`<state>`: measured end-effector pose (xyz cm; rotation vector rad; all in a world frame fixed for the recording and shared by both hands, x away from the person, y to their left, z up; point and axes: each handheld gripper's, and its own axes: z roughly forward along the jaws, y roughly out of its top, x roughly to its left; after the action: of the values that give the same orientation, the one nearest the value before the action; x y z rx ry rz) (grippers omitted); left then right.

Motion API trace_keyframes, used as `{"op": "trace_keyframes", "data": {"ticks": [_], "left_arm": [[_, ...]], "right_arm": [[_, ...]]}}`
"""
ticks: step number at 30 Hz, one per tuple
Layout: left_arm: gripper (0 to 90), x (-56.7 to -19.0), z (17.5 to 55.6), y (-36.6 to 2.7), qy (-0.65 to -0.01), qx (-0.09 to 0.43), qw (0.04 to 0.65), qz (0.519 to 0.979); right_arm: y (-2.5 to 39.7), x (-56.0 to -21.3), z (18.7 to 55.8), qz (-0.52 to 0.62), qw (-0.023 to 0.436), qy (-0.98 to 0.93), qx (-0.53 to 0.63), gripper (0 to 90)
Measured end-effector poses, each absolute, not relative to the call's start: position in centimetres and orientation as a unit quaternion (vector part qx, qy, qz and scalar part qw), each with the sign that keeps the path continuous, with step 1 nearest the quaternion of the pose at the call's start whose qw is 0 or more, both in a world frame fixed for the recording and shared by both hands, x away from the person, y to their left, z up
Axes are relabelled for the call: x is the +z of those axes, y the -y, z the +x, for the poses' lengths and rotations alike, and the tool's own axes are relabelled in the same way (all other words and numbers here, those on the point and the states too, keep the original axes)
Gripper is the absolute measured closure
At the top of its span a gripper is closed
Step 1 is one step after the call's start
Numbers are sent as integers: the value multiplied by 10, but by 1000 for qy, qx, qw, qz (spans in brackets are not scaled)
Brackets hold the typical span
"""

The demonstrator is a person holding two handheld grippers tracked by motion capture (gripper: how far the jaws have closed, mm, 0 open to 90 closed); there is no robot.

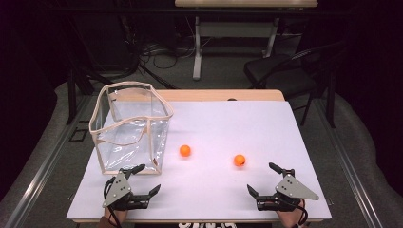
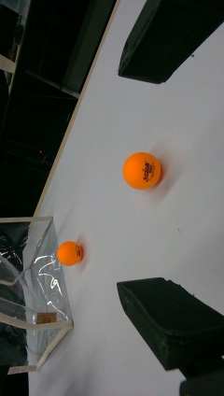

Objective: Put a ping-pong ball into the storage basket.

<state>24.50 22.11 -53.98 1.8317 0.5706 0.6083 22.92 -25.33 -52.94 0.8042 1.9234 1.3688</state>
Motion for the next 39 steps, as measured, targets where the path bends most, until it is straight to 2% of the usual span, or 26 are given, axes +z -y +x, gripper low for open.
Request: {"op": "trace_keyframes", "data": {"ticks": [14, 39], "left_arm": [[158, -540, 246, -220, -238, 253, 532, 772], [158, -541, 248, -219, -237, 250, 528, 776]], "right_arm": [[250, -532, 239, 319, 309, -745, 498, 0], [237, -540, 290, 353, 255, -776, 456, 0]]}}
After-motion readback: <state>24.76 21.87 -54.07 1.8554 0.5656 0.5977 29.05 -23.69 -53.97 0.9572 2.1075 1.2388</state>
